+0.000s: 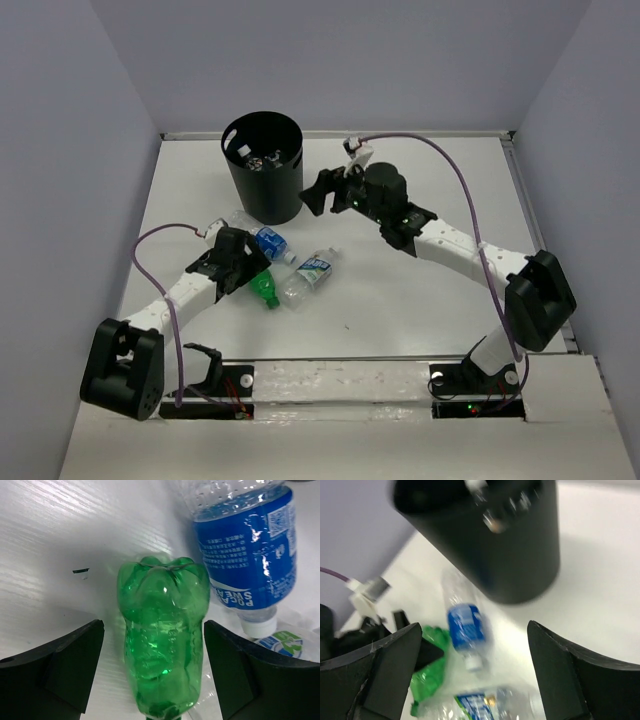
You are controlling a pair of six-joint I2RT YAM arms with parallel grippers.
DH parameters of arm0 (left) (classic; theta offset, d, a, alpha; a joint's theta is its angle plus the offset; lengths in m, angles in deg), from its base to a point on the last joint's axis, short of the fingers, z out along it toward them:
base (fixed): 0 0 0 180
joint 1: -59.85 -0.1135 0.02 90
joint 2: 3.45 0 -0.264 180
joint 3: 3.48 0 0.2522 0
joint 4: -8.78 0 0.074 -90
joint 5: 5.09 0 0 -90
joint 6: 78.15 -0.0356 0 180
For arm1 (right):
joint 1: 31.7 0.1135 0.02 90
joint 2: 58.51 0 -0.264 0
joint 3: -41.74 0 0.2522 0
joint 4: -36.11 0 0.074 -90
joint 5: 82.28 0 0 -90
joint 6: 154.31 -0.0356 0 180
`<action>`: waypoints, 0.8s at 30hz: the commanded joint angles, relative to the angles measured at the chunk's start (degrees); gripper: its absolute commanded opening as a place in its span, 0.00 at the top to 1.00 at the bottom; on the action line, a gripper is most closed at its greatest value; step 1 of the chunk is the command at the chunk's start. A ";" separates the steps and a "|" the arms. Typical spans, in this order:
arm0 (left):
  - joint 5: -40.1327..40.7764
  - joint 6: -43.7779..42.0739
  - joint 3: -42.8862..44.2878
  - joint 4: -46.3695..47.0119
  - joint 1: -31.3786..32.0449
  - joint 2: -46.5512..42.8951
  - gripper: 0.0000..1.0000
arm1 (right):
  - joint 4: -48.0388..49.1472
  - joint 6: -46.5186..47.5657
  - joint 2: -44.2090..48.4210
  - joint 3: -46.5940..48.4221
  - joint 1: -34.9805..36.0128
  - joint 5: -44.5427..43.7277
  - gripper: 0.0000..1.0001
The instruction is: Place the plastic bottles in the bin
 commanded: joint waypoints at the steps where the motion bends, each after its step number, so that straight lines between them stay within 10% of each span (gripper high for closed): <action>1: 2.22 -0.80 1.91 4.09 -0.07 3.69 0.11 | -0.97 -8.68 0.83 -9.23 0.34 -9.48 0.07; 10: 5.12 -2.03 1.73 4.45 -0.07 4.67 0.37 | -2.28 -14.38 -0.05 -14.24 0.34 -8.16 0.05; 24: 10.13 -9.23 19.97 -12.17 0.37 -18.36 0.40 | -2.12 -34.42 -1.02 -21.63 0.34 -4.74 0.00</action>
